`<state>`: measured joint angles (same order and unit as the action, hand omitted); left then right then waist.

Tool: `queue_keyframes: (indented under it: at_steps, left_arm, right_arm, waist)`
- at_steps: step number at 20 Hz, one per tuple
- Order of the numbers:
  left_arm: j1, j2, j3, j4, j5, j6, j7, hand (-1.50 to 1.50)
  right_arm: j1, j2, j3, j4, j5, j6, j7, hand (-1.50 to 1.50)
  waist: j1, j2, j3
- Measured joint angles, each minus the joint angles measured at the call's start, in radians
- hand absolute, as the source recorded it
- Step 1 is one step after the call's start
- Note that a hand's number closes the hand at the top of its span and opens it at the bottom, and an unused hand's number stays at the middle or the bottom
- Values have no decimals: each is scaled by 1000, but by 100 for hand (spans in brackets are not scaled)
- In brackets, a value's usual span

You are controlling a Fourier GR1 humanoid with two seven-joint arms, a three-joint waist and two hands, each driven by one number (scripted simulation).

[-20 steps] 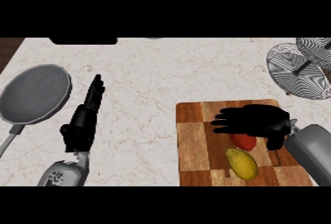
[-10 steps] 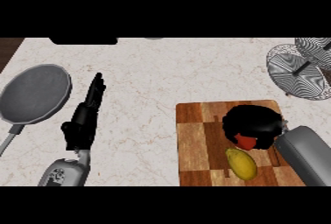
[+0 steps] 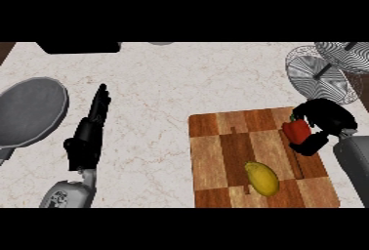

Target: Pick the bell pepper from the cutting board and place it in the tiered basket

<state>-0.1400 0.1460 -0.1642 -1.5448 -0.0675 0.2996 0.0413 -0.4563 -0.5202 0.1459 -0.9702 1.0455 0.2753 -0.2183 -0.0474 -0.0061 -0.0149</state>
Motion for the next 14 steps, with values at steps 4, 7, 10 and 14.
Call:
queue_keyframes:
  at_steps: [4,7,10,14]
  left_arm:
    - [4,-2,-6,-1,2,-6,0,0]
    - [-5,-9,-17,1,1,-12,5,0]
    - [-20,-12,-18,7,6,-20,9,0]
    - [-22,-12,-15,13,7,-23,11,0]
  right_arm:
    - [-49,39,-106,46,29,6,356,150]
    - [-124,93,-154,45,68,7,628,150]
    - [-221,152,-174,17,119,18,882,150]
    - [-366,202,-181,-63,176,83,1133,150]
  waist:
    - [17,-1,3]
    - [35,-2,6]
    - [47,-3,7]
    - [48,-5,10]
